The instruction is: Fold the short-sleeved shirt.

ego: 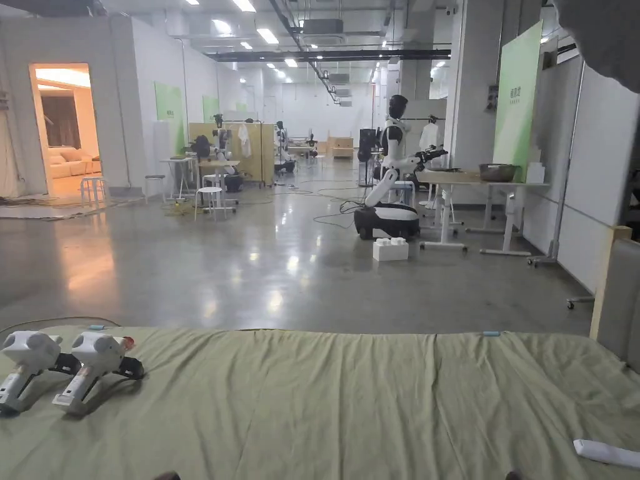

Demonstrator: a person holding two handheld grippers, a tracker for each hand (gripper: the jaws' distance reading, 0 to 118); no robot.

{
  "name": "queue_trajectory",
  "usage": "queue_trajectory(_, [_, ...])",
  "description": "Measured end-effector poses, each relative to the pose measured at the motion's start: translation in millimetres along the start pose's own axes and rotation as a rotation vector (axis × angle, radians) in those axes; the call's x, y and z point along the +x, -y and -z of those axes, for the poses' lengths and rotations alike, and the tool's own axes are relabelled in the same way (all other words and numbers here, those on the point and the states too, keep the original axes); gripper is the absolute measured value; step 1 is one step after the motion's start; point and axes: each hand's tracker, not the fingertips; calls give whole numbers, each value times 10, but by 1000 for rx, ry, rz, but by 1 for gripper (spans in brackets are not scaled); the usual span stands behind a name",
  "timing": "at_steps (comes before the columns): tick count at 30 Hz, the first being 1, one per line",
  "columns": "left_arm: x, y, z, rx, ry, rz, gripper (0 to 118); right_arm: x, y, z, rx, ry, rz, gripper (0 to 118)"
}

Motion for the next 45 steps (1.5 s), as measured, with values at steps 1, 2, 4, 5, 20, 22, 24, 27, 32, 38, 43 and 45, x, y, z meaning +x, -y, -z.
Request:
queue_trajectory(1, [149, 41, -2, -11, 27, 127, 0, -134, 15, -28, 25, -12, -143, 0])
queue_trajectory(2, [305, 90, -11, -13, 62, 240, 0, -293, 53, -58, 51, -31, -285, 0])
queue_trajectory(4, [575, 182, -65, 36, 134, 387, 0, -556, 158, -145, 121, -111, -531, 0])
queue_trajectory(5, [700, 236, -87, 76, 164, 400, 0, -702, 244, -172, 147, -146, -623, 0])
queue_trajectory(20, [-445, 499, -113, 255, 142, -1432, 0, 78, 448, 85, -74, 44, 1221, 0])
queue_trajectory(22, [-362, 506, -80, 183, 106, -1446, 0, 34, 547, 78, -85, 25, 1332, 0])
queue_trajectory(24, [-288, 444, -78, 178, 108, -1398, 0, 38, 554, 55, -78, 27, 1272, 0])
queue_trajectory(27, [-261, 405, -78, 174, 120, -1364, 0, 34, 493, 22, -77, 18, 1202, 0])
queue_trajectory(32, [-260, 320, -55, 141, 115, -1304, 0, 36, 513, 4, -74, 5, 1207, 0])
queue_trajectory(38, [-293, 330, -74, 141, 128, -1281, 0, 53, 539, 0, -81, 1, 1206, 0])
queue_trajectory(43, [-352, 580, -52, 46, 114, -1332, 2, 64, 541, -35, -73, -23, 1206, 0])
queue_trajectory(45, [-428, 790, -37, -25, 122, -1360, 17, 26, 541, -58, -70, -50, 1200, 0])
